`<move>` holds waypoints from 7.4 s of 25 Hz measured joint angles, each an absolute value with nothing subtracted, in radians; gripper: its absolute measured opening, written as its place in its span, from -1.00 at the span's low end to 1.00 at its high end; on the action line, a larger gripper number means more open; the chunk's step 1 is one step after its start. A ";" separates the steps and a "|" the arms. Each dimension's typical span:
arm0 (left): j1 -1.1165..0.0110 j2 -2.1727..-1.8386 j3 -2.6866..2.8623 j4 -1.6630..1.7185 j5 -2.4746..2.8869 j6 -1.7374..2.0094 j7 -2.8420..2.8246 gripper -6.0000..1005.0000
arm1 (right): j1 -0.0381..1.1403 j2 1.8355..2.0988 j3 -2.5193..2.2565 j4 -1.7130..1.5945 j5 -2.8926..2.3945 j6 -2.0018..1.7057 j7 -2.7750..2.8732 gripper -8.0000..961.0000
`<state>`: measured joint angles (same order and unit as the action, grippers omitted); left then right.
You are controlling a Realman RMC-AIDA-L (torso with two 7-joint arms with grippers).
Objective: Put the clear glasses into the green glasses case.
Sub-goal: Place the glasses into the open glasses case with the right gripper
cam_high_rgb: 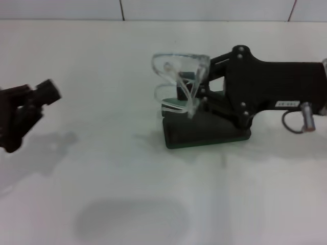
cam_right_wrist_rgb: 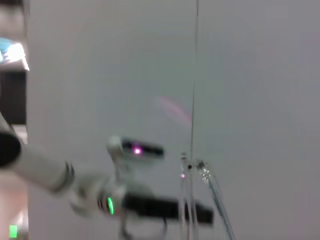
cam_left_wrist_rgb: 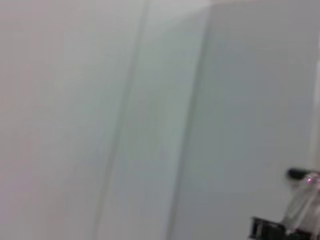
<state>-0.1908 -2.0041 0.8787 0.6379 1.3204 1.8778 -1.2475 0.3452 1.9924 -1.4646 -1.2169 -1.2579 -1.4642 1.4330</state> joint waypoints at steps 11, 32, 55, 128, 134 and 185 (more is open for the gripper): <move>-0.132 -2.006 0.805 0.639 1.355 1.881 -1.236 -0.88 | 0.557 2.015 -1.371 -1.797 -2.099 -1.661 2.402 -0.78; -0.157 -2.022 0.804 0.618 1.356 1.875 -1.212 -0.86 | 0.918 2.026 -1.687 -1.522 -2.591 -1.772 2.497 -0.78; -0.195 -2.031 0.804 0.578 1.356 1.849 -1.210 -0.85 | 0.931 2.028 -1.951 -1.348 -2.660 -1.470 2.541 -0.78; -0.148 -1.976 0.767 0.614 1.380 1.938 -1.209 -0.79 | 0.961 2.028 -2.039 -1.250 -2.675 -1.340 2.599 -0.76; -0.154 -1.979 0.764 0.614 1.381 1.940 -1.209 -0.77 | 0.963 2.028 -2.040 -1.248 -2.677 -1.339 2.598 -0.73; -0.130 -1.992 0.762 0.604 1.371 1.937 -1.221 -0.76 | 0.587 2.027 -1.954 -1.729 -2.722 -1.504 2.619 -0.46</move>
<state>-0.1304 -1.9923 0.7625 0.6043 1.3714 1.9374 -1.2209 0.5875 2.0268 -1.9537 -1.7286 -2.7223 -1.5040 2.6189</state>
